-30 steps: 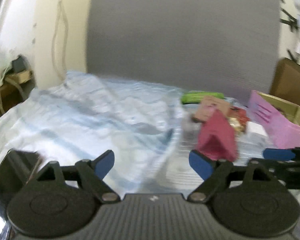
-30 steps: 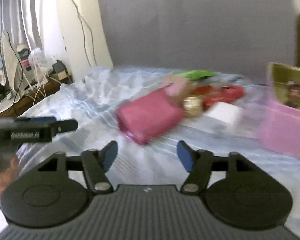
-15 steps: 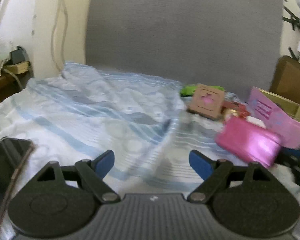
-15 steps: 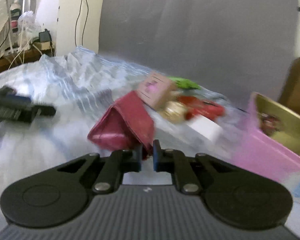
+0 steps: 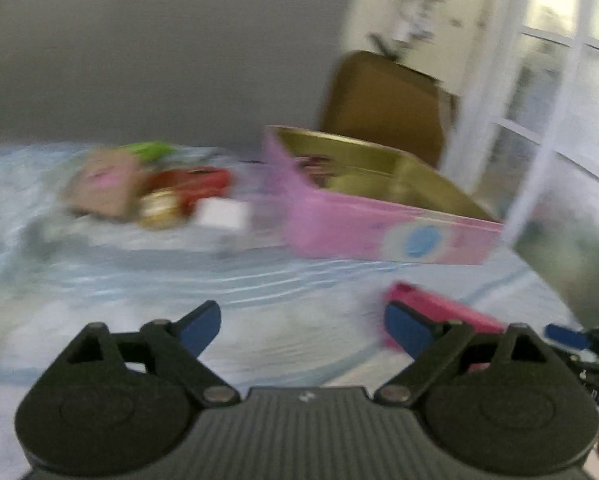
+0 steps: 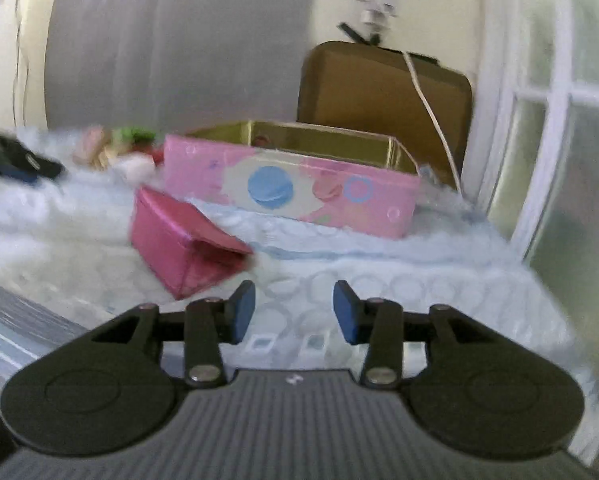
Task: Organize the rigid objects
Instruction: 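Grasp the pink pouch with the right tool and lift it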
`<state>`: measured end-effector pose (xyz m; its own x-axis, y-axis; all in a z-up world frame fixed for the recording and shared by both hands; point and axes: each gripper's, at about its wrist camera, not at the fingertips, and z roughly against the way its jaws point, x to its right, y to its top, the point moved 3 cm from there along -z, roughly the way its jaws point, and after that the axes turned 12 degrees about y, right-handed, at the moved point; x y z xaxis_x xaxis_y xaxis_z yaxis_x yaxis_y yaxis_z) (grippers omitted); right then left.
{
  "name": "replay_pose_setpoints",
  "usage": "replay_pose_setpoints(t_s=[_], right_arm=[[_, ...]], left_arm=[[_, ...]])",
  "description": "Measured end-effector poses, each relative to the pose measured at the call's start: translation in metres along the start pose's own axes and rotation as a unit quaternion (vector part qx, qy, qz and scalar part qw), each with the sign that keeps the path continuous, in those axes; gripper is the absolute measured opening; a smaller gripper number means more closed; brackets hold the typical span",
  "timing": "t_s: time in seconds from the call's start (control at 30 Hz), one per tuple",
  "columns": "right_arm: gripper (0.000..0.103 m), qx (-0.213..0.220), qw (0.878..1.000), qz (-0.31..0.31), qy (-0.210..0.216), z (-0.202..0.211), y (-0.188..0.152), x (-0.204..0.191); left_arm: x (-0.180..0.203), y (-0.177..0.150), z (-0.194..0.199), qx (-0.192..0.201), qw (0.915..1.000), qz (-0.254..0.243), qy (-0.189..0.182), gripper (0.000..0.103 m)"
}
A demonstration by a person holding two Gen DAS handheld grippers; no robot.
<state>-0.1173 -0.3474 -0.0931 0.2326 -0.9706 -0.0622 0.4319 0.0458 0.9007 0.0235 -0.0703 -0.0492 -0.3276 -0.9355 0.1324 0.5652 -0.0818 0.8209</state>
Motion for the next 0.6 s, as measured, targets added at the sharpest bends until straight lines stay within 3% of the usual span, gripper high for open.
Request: replay_pose_setpoints(t_s=[0.03, 0.1, 0.23, 0.27, 0.3, 0.37, 0.4, 0.43, 0.47, 0.5, 0.6], right_arm=[[0.046, 0.011, 0.999, -0.024, 0.025, 0.004, 0.0, 0.0], [0.048, 0.025, 0.996, -0.051, 0.066, 0.002, -0.001, -0.006], [0.05, 0.014, 0.994, -0.045, 0.098, -0.028, 0.004, -0.023], [0.05, 0.013, 0.994, -0.038, 0.098, -0.027, 0.004, -0.026], [0.05, 0.011, 0.994, -0.031, 0.102, -0.035, 0.005, -0.029], [0.039, 0.002, 0.993, -0.027, 0.117, -0.049, 0.007, -0.035], [0.027, -0.003, 0.993, -0.026, 0.114, -0.057, 0.009, -0.039], [0.01, -0.007, 0.995, -0.014, 0.098, -0.062, 0.012, -0.042], [0.009, -0.009, 0.994, -0.009, 0.104, -0.061, 0.016, -0.043], [0.01, 0.004, 0.993, -0.015, 0.115, -0.06, 0.023, -0.043], [0.006, 0.061, 0.992, 0.034, 0.104, -0.051, 0.054, -0.05]], left_arm=[[0.012, 0.002, -0.003, 0.006, 0.9998, -0.012, -0.017, 0.102], [0.036, 0.005, -0.01, 0.02, 0.9981, -0.043, -0.04, 0.103], [0.075, 0.003, -0.029, 0.011, 0.994, -0.094, -0.055, 0.102], [0.079, 0.001, -0.035, 0.003, 0.9934, -0.102, -0.053, 0.092], [0.082, -0.001, -0.044, -0.01, 0.9924, -0.109, -0.057, 0.088], [0.081, -0.005, -0.048, -0.034, 0.9895, -0.089, -0.108, 0.063], [0.082, -0.005, -0.045, -0.037, 0.9901, -0.083, -0.107, 0.046], [0.085, -0.002, -0.041, -0.049, 0.9852, -0.086, -0.14, 0.008], [0.09, 0.003, -0.035, -0.066, 0.9769, -0.086, -0.184, 0.004], [0.094, 0.01, -0.027, -0.056, 0.9751, -0.084, -0.197, 0.004], [0.12, 0.042, 0.007, 0.031, 0.9686, -0.147, -0.198, 0.009]])
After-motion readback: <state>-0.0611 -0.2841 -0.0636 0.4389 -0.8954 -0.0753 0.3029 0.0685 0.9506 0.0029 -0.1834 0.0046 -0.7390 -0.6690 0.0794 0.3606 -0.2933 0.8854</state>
